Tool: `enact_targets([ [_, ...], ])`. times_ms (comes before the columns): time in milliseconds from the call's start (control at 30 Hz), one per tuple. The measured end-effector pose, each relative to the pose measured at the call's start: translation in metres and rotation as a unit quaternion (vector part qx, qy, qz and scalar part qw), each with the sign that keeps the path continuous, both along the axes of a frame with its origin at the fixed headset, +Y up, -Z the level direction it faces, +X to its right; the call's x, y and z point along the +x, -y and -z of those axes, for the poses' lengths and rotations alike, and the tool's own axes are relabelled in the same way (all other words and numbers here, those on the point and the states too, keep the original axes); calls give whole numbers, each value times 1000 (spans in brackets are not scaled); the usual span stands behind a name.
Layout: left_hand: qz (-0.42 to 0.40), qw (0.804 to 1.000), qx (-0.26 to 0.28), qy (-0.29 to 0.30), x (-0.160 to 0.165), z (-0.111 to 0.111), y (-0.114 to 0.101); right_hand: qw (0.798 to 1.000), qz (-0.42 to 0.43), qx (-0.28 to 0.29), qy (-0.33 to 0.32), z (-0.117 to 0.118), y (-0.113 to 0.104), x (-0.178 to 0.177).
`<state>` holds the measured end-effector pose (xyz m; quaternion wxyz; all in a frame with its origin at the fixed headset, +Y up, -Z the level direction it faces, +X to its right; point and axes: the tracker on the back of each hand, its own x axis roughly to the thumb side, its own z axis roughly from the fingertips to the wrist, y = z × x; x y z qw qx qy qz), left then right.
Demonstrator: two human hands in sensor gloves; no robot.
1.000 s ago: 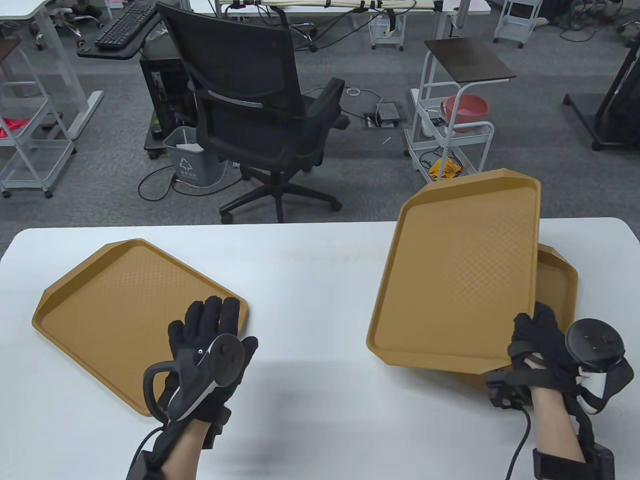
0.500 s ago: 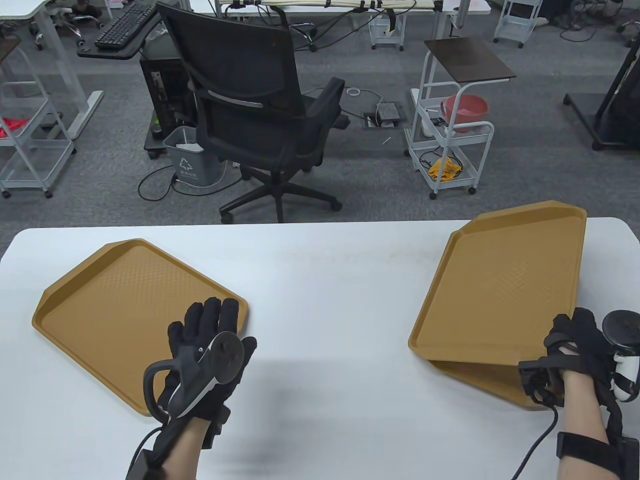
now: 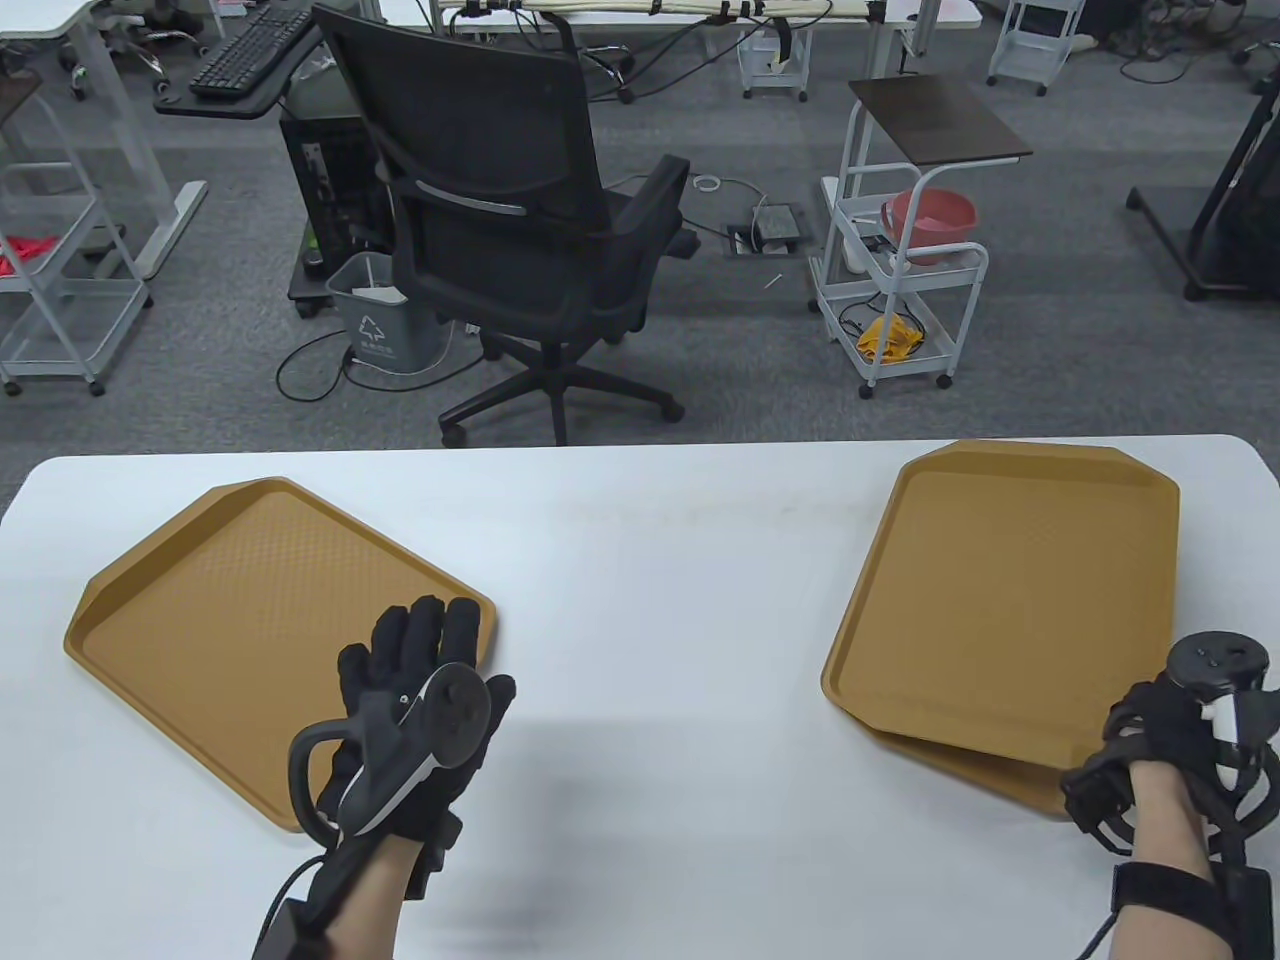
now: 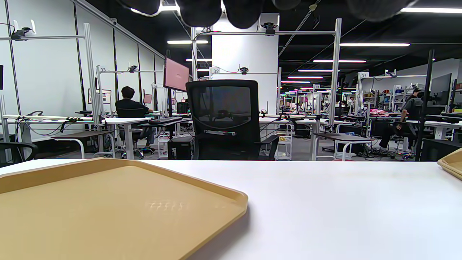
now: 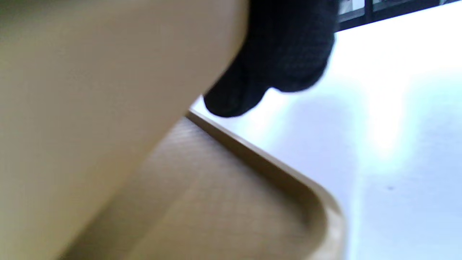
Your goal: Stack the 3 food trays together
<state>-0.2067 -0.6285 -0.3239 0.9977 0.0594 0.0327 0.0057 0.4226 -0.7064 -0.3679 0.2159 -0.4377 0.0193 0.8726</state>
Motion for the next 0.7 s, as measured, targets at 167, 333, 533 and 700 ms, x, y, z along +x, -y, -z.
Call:
enact_targets([
  [167, 1, 1000, -4, 0, 1, 0, 0, 997, -47, -60, 8, 4, 29, 5],
  [333, 2, 1000, -9, -3, 0, 0, 1, 992, -61, -105, 26, 7, 50, 9],
  [533, 5, 1000, -15, -3, 1, 1, 1, 992, -64, -100, 36, 4, 64, 10],
  [700, 2, 1000, -13, -1, 1, -1, -1, 996, -6, -92, -9, 4, 66, 7],
])
